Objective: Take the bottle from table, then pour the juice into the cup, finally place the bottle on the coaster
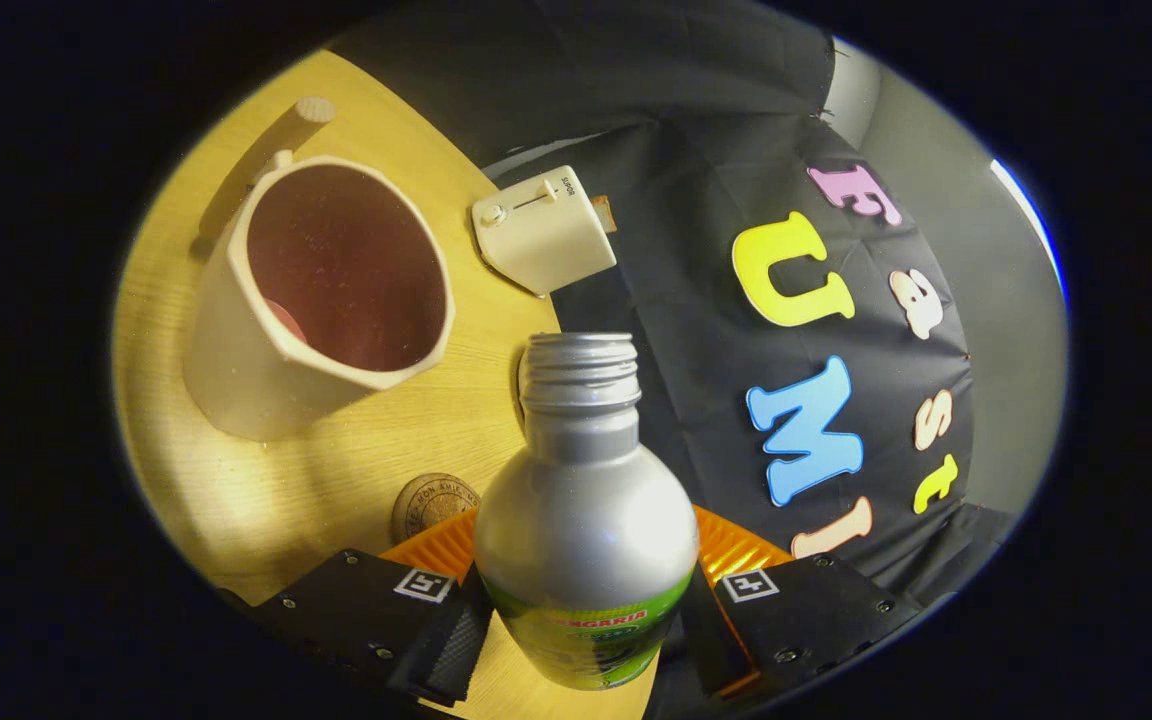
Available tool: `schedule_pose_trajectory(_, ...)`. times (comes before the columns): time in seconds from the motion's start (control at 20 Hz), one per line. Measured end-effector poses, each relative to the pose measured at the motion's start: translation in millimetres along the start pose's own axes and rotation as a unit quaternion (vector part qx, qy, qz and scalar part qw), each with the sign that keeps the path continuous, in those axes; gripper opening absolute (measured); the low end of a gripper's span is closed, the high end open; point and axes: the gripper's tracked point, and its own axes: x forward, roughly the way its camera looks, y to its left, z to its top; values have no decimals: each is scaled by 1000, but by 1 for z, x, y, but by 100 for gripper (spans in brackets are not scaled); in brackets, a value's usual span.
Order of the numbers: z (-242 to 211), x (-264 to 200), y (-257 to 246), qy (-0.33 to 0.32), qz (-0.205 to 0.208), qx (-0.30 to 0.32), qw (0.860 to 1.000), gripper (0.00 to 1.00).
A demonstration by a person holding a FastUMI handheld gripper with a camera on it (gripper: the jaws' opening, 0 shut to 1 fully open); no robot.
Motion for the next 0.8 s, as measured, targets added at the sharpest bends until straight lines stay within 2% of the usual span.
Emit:
schedule_pose_trajectory(0.35,6,-2,-8,-13,-29,-76,997,81)
schedule_pose_trajectory(0.8,9,-2,-13,-24,-51,-140,989,81)
